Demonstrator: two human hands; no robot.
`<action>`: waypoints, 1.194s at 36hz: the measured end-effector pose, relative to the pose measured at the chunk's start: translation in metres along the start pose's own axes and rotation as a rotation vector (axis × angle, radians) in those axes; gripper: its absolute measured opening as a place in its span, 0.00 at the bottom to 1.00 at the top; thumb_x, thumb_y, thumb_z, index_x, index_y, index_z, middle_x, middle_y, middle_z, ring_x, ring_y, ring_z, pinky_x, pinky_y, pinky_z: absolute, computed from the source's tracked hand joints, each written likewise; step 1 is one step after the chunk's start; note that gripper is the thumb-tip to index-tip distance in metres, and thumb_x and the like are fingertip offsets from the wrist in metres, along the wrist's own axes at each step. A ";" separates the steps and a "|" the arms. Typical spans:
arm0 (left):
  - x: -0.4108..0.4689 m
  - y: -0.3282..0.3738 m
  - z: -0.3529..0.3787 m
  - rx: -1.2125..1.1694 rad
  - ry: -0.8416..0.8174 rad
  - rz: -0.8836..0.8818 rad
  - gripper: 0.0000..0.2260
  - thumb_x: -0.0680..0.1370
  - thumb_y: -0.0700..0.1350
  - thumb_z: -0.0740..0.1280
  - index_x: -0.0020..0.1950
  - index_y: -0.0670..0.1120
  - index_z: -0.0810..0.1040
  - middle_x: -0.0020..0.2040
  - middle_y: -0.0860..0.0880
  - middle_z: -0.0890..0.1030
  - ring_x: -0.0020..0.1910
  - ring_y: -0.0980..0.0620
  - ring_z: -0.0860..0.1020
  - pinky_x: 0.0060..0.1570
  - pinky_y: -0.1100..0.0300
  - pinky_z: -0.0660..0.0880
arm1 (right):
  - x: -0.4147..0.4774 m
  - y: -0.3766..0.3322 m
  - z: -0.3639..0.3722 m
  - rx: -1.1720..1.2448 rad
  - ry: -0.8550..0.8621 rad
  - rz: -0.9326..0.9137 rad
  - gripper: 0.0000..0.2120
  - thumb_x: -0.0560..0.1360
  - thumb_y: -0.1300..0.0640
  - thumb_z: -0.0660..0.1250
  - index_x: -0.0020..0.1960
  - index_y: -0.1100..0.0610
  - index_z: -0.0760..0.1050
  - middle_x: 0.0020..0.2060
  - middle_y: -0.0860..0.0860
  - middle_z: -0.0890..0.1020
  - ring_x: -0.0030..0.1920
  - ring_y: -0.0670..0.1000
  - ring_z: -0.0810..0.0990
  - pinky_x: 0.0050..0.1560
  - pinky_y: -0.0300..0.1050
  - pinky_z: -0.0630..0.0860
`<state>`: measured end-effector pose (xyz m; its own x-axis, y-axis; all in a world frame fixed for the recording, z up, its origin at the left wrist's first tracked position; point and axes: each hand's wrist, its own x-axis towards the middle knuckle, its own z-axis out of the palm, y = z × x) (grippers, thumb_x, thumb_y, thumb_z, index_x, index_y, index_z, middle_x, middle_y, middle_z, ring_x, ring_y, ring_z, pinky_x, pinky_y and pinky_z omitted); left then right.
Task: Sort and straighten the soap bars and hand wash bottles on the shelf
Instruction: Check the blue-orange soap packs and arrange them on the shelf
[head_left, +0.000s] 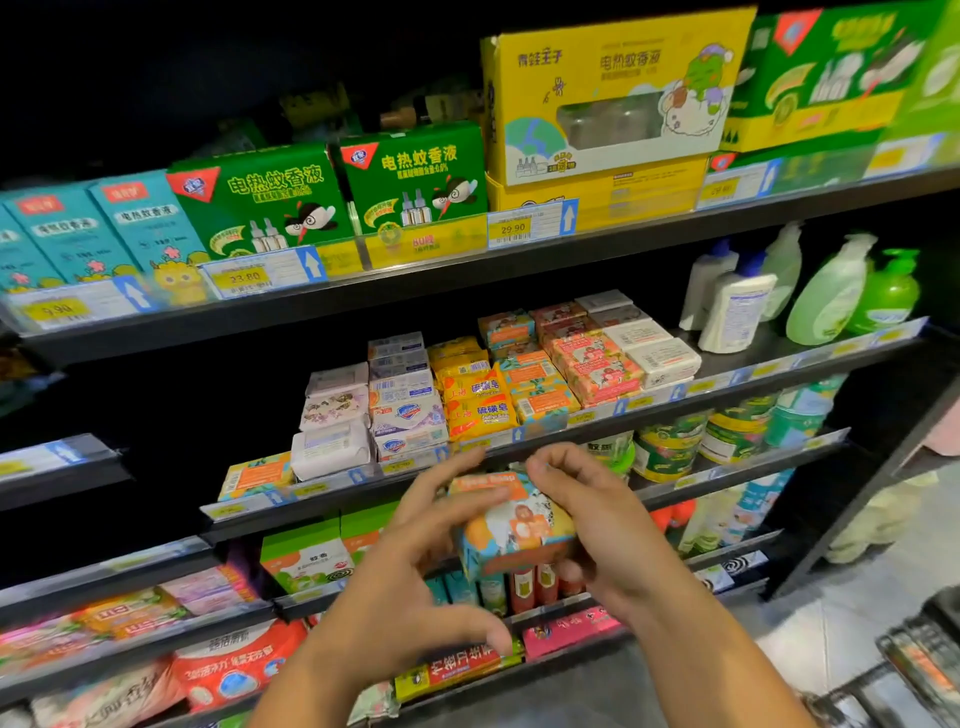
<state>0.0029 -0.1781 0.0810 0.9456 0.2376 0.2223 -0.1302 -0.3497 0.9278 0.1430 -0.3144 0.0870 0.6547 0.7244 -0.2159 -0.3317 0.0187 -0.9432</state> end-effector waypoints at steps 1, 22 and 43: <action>-0.002 -0.001 -0.001 0.049 0.021 0.004 0.33 0.61 0.63 0.80 0.64 0.66 0.76 0.74 0.67 0.61 0.73 0.59 0.67 0.62 0.58 0.76 | -0.001 0.000 -0.001 0.038 -0.032 0.028 0.06 0.80 0.51 0.66 0.46 0.51 0.78 0.37 0.54 0.80 0.30 0.48 0.76 0.19 0.36 0.61; -0.002 -0.002 -0.007 -0.146 0.134 -0.107 0.31 0.61 0.49 0.83 0.62 0.63 0.78 0.71 0.63 0.68 0.67 0.54 0.75 0.55 0.57 0.80 | 0.004 -0.004 0.010 0.046 -0.080 -0.053 0.07 0.79 0.58 0.67 0.53 0.48 0.81 0.52 0.54 0.84 0.47 0.54 0.85 0.38 0.52 0.79; 0.017 0.023 0.018 -0.042 0.451 -0.082 0.30 0.60 0.36 0.82 0.57 0.54 0.77 0.47 0.58 0.81 0.44 0.58 0.83 0.39 0.66 0.78 | 0.011 0.030 0.010 -0.261 -0.319 -0.108 0.31 0.66 0.77 0.76 0.62 0.54 0.74 0.53 0.51 0.86 0.54 0.52 0.85 0.51 0.47 0.82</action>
<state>0.0214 -0.1985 0.1008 0.7301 0.6371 0.2471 -0.0811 -0.2783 0.9571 0.1332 -0.2987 0.0584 0.4198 0.9055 -0.0620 -0.0632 -0.0391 -0.9972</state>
